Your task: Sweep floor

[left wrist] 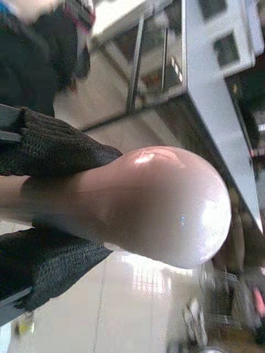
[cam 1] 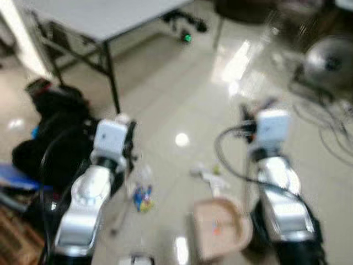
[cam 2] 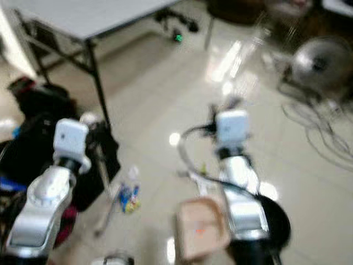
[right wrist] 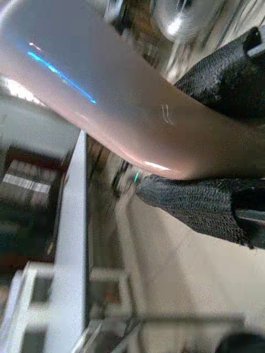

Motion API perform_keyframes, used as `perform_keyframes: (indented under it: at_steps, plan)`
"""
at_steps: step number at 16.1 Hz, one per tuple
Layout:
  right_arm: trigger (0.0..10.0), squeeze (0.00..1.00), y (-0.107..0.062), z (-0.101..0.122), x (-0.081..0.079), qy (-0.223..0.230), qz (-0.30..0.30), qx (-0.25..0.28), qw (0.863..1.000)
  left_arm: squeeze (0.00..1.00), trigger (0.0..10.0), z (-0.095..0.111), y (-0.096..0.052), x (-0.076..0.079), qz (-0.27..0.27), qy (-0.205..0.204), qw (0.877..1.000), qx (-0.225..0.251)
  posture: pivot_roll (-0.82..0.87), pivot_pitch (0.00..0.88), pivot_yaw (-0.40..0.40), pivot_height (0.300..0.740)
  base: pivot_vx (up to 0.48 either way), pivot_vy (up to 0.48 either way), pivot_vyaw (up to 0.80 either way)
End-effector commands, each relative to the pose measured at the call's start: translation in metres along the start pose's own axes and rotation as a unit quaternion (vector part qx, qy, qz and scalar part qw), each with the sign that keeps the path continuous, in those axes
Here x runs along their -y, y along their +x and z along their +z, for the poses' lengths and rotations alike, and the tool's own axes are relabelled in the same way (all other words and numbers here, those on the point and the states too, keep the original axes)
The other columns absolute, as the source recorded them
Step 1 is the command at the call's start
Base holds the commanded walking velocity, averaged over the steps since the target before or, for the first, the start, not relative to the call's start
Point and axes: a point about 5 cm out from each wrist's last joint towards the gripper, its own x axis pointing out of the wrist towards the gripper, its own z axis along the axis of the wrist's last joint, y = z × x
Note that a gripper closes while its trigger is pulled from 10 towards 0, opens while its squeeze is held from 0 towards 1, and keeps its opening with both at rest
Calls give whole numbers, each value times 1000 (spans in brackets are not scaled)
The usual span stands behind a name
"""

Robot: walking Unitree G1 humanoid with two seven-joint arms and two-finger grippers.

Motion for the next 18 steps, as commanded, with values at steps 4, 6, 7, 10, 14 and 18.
perform_keyframes:
  at_steps: [4, 6, 7, 10, 14, 18]
  plan:
    - [10000, 0, 0, 5, 11, 32, -25, 20, 999, 0, 10000, 10, 3, 2, -1, 10, 1000, 26, 171, 80, -37, 740, 319, 0, 0]
    - [10000, 0, 0, 5, 12, 30, -34, 25, 999, 0, 10000, 10, 5, 3, -6, 11, 1000, 26, 171, 87, -25, 740, 319, 0, 0]
    - [10000, 0, -1, 4, 12, 28, -39, 26, 999, 0, 10000, 10, 5, 4, -11, 12, 1000, 25, 171, 89, -18, 740, 319, 0, 0]
    - [10000, 0, -3, 1, 16, 15, -64, 21, 998, 0, 10000, 9, 8, 8, -22, 11, 999, 23, 168, 100, -2, 740, 319, 0, 0]
    - [10000, 0, -3, -1, 20, -4, -93, 24, 995, 0, 10000, 7, 14, 14, -39, 6, 999, 22, 156, 122, 18, 740, 320, 0, 0]
    - [10000, 0, 3, -7, 24, 20, -100, 22, 995, 0, 10000, 5, 24, 17, -41, 1, 999, 18, 168, 164, 16, 740, 239, 0, 0]
